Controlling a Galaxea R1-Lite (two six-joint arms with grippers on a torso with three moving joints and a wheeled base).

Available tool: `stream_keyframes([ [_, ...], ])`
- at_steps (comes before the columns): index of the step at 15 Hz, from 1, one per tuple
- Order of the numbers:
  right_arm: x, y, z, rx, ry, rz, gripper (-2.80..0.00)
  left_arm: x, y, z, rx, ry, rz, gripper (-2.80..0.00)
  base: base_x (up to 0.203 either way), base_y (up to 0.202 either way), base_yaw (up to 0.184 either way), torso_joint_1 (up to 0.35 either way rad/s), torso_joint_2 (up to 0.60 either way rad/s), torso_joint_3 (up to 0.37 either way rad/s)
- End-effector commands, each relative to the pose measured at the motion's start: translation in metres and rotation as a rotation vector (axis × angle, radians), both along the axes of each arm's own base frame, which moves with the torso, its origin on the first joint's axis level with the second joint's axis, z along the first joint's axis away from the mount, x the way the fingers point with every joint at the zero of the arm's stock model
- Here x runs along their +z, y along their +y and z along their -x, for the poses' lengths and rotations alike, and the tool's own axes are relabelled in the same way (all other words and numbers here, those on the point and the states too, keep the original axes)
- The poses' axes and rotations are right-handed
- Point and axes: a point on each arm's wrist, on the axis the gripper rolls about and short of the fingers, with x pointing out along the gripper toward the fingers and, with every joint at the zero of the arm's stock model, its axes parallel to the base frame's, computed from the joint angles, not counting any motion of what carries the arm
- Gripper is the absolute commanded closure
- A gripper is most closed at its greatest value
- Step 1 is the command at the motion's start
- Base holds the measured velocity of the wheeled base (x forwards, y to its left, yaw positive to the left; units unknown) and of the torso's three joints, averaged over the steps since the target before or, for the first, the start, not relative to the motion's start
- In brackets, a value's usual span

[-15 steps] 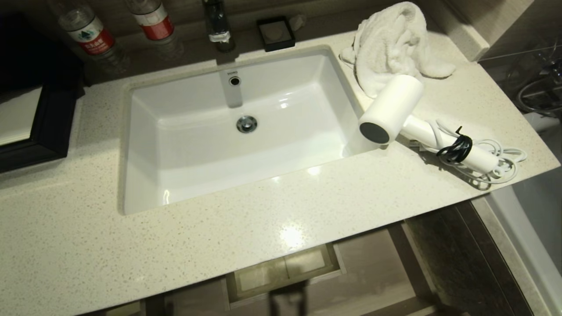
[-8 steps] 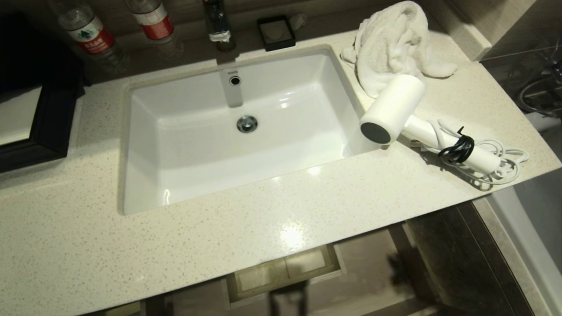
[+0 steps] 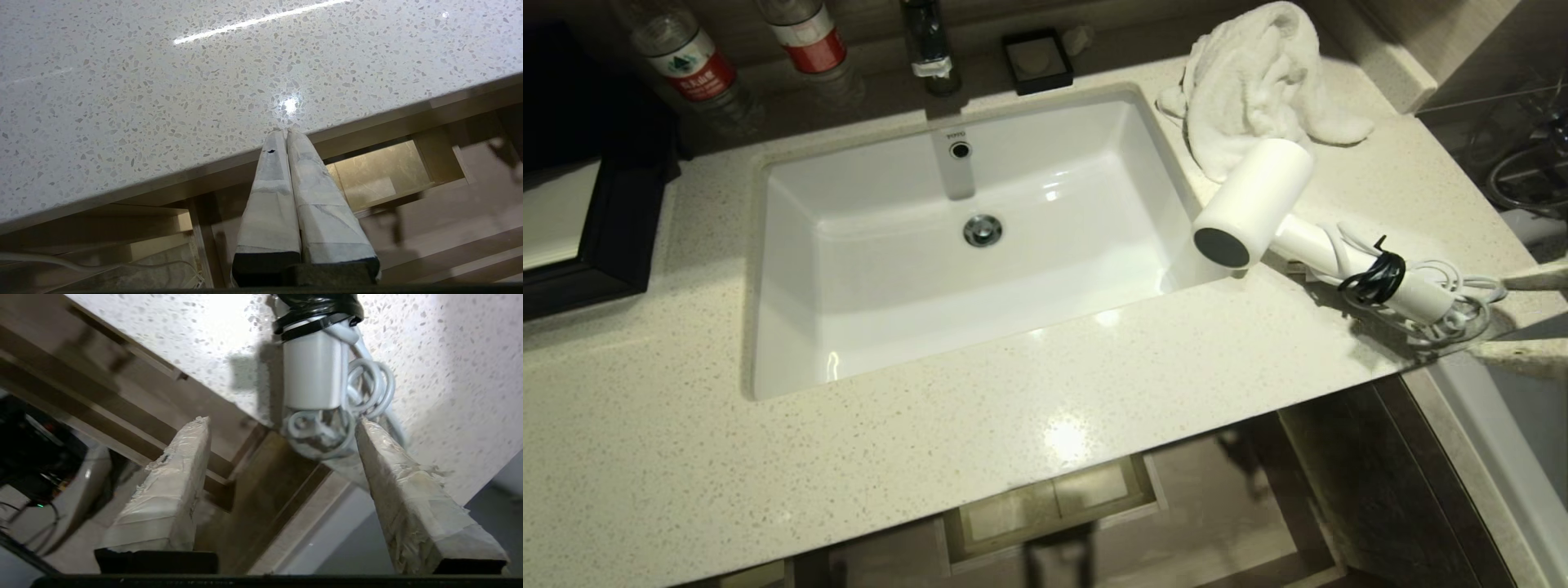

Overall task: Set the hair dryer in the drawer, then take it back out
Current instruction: Pick up the hairdryer

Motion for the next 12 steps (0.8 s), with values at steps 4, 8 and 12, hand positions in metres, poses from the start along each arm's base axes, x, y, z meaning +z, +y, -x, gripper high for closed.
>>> stream_keyframes([
  [4, 0.000, -0.011, -0.073, 0.068, -0.017, 0.179, -2.80, 0.000, 0.000, 0.000, 0.001, 0.001, 0.000, 0.00, 0.000, 0.000, 0.000, 0.000, 0.00, 0.000],
  [8, 0.000, -0.009, -0.082, 0.114, -0.028, 0.164, -2.80, 0.000, 0.000, 0.000, -0.001, 0.000, 0.000, 0.00, 0.000, 0.000, 0.000, 0.000, 0.00, 0.000],
  [12, -0.004, -0.007, -0.080, 0.127, -0.004, 0.165, -2.80, 0.000, 0.000, 0.000, -0.001, 0.001, 0.000, 0.00, 0.000, 0.000, 0.000, 0.000, 0.00, 0.000],
])
